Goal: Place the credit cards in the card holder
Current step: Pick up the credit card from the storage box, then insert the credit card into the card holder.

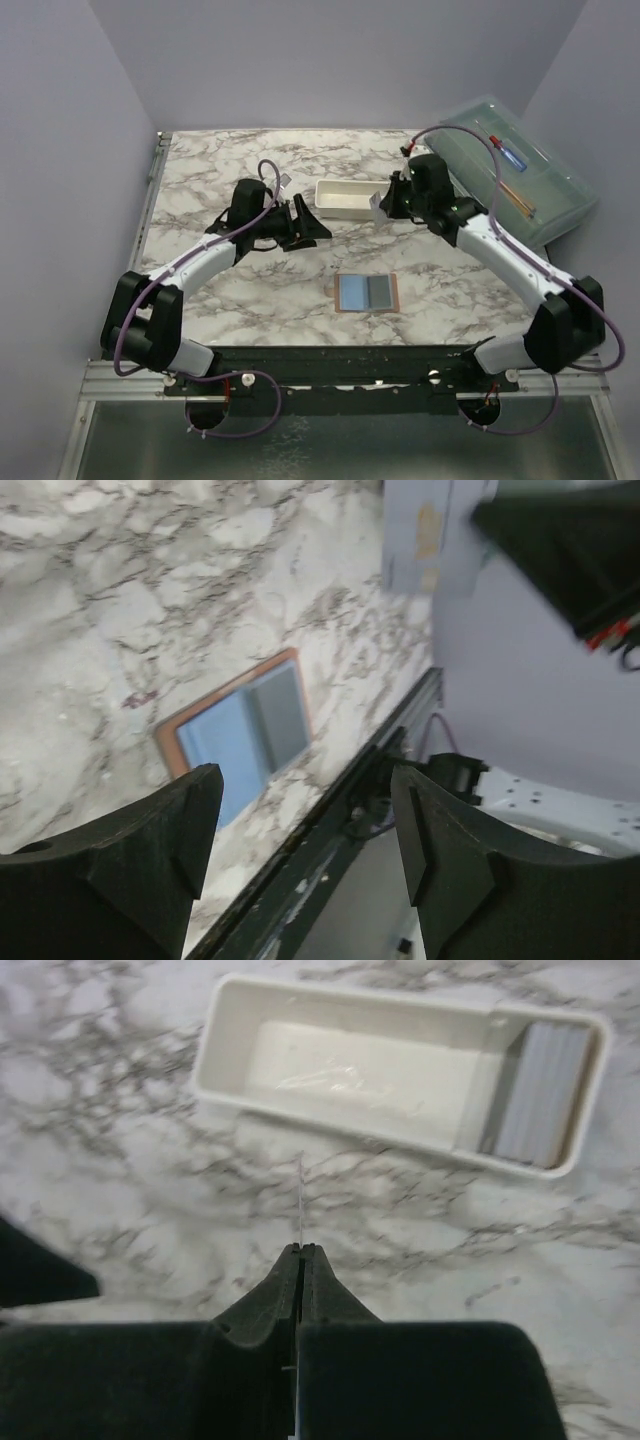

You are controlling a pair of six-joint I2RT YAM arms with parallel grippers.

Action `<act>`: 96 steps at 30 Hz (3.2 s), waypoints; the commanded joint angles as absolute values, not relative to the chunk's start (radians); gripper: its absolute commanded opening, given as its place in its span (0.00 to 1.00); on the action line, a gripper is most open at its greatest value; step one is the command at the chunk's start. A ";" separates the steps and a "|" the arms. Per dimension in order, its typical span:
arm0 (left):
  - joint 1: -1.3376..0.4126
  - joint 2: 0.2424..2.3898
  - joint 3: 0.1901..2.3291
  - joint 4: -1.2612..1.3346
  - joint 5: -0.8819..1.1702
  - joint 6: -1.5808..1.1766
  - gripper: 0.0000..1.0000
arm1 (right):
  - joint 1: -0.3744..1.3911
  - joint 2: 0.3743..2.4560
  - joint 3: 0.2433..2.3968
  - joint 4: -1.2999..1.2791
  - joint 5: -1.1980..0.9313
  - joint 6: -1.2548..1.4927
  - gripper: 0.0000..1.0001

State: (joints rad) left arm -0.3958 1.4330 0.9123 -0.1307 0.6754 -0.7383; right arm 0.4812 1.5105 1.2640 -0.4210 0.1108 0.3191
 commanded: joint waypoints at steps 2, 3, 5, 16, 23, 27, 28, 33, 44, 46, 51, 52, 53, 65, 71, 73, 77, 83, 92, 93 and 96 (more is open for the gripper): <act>-0.373 1.451 0.718 0.599 0.855 -1.202 0.76 | 0.480 1.246 0.886 0.074 -0.333 0.586 0.00; -0.374 1.454 0.695 0.669 0.850 -1.241 0.77 | 0.480 1.212 0.827 0.139 -0.359 0.649 0.00; -0.374 1.466 0.658 0.801 0.849 -1.310 0.78 | 0.480 1.170 0.733 0.256 -0.409 0.767 0.00; -0.415 1.542 0.602 1.060 0.888 -1.449 0.68 | 0.480 1.119 0.502 0.599 -0.461 0.989 0.00; -0.415 1.503 0.554 1.008 0.816 -1.411 0.72 | 0.479 1.056 0.483 0.553 -0.437 0.982 0.00; -0.429 1.532 0.568 0.977 0.834 -1.408 0.73 | 0.480 1.050 0.481 0.554 -0.454 0.981 0.00; -0.441 1.551 0.580 0.996 0.857 -1.417 0.70 | 0.480 1.058 0.483 0.564 -0.465 0.981 0.00; -0.495 1.573 0.620 1.053 0.864 -1.429 0.53 | 0.480 1.088 0.482 0.595 -0.478 0.989 0.00; -0.505 1.608 0.577 1.035 0.866 -1.388 0.00 | 0.480 1.037 0.467 0.334 -0.412 0.886 0.19; -0.506 1.623 0.599 0.903 0.895 -1.305 0.00 | 0.480 1.030 0.506 0.133 -0.333 0.824 0.40; -0.542 1.639 0.662 0.518 0.908 -1.046 0.00 | 0.480 1.106 0.541 -0.077 -0.391 0.721 0.46; -0.559 1.649 0.693 0.412 0.899 -0.987 0.00 | 0.480 1.124 0.531 -0.072 -0.412 0.724 0.42; -0.582 1.657 0.724 0.311 0.869 -0.924 0.00 | 0.480 1.143 0.522 -0.063 -0.426 0.725 0.36; -0.667 1.786 0.800 0.172 0.818 -0.887 0.00 | 0.480 1.263 0.550 -0.243 -0.226 0.756 0.00; -0.670 1.821 0.808 0.174 0.837 -0.877 0.00 | 0.480 1.290 0.540 -0.266 -0.180 0.765 0.00; -0.671 1.826 0.808 0.177 0.843 -0.878 0.00 | 0.480 1.294 0.536 -0.262 -0.181 0.769 0.00; -0.673 1.825 0.806 0.185 0.844 -0.875 0.00 | 0.480 1.301 0.533 -0.251 -0.187 0.770 0.00; -0.672 1.784 0.787 0.209 0.821 -0.884 0.00 | 0.479 1.311 0.537 -0.252 -0.184 0.770 0.00; -0.687 1.723 0.779 0.193 0.793 -0.897 0.00 | 0.479 1.315 0.535 -0.252 -0.185 0.767 0.00; -0.689 1.730 0.780 0.195 0.793 -0.895 0.00 | 0.480 1.314 0.535 -0.253 -0.185 0.767 0.00; -0.689 1.758 0.787 0.196 0.805 -0.899 0.00 | 0.480 1.308 0.532 -0.252 -0.185 0.767 0.00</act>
